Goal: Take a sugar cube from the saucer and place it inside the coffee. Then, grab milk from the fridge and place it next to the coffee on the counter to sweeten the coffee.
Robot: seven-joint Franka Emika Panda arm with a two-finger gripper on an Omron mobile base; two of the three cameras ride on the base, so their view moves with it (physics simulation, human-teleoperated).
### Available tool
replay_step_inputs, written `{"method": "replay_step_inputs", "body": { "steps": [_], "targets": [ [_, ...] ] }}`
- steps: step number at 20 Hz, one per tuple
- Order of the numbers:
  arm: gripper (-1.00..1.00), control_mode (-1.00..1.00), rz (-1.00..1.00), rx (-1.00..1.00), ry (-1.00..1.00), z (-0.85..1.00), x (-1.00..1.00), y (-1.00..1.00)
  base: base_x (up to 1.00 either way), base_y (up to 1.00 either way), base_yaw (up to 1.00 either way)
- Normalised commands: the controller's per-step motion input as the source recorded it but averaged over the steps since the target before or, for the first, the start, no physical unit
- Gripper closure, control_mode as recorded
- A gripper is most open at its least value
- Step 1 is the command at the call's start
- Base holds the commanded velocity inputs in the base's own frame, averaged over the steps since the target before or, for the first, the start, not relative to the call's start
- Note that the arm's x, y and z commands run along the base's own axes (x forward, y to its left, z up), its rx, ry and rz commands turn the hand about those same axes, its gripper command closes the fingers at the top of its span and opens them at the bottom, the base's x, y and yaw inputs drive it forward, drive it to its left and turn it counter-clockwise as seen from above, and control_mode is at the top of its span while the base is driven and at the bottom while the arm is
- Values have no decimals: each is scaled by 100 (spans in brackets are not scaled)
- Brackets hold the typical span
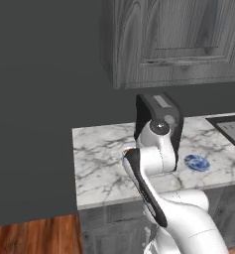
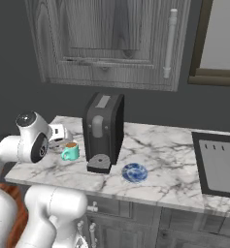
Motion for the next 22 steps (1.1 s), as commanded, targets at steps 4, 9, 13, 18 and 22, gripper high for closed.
{"method": "replay_step_inputs", "body": {
  "steps": [4,9,13,18,22],
  "targets": [
    [100,-100,5,0,5,-12,27,38,0,0,0],
    [100,-100,0,0,0,-2,68,15,0,0,0],
    [100,-100,0,0,6,0,79,0,0,0,0],
    [100,-100,0,0,8,0,64,0,0,0,0],
    [100,-100,0,0,11,-14,32,0,0,0,0]
  ]
}}
